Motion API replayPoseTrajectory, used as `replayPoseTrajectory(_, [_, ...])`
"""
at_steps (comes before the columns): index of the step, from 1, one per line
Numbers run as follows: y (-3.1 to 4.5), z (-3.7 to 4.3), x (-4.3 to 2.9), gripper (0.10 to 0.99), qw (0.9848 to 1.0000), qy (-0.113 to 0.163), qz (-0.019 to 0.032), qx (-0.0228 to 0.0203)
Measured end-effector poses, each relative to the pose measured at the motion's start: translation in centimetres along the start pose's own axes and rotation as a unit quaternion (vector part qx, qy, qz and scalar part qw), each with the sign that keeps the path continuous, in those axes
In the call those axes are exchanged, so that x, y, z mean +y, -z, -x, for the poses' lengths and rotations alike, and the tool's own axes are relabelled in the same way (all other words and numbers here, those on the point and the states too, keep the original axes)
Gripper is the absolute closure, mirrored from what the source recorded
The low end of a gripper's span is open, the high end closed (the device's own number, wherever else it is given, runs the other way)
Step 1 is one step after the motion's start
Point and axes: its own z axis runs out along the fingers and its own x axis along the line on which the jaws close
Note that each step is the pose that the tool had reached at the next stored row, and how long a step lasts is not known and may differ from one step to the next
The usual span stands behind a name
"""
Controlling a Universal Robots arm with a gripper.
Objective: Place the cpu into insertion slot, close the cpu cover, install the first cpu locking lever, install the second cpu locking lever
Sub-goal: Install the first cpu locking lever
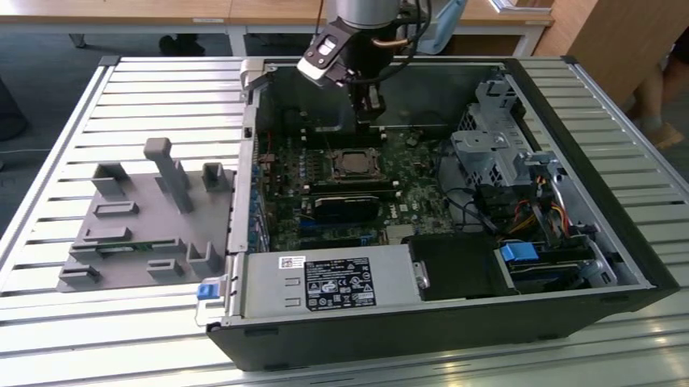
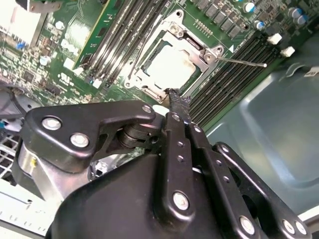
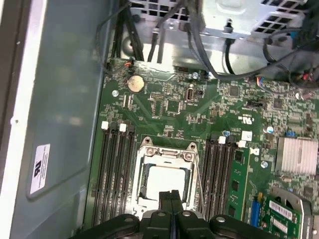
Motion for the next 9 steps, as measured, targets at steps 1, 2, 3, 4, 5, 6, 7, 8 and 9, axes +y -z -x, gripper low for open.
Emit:
replayPoseTrajectory(1, [0.00, 0.00, 0.00, 0.980, 1.0000, 0.006, 0.0002, 0.0000])
replayPoseTrajectory(2, [-0.01, -0.02, -0.01, 0.980, 0.9999, 0.010, 0.0003, 0.0001])
replayPoseTrajectory(3, [-0.02, -0.04, -0.02, 0.980, 0.9999, 0.015, 0.0005, 0.0002])
replayPoseTrajectory(4, [-0.02, -0.07, -0.04, 0.980, 0.9998, 0.018, 0.0005, -0.0001])
replayPoseTrajectory(5, [-0.02, -0.07, -0.05, 0.980, 0.9998, 0.021, 0.0006, -0.0005])
replayPoseTrajectory(6, [-0.02, -0.07, -0.05, 0.980, 0.9997, 0.025, 0.0007, -0.0008])
replayPoseTrajectory(7, [-0.02, -0.07, -0.05, 0.980, 0.9996, 0.029, 0.0007, -0.0010])
replayPoseTrajectory(8, [-0.02, -0.07, -0.05, 0.980, 0.9994, 0.033, 0.0008, -0.0010])
replayPoseTrajectory(9, [-0.02, -0.07, -0.05, 0.980, 0.9992, 0.040, 0.0010, -0.0008])
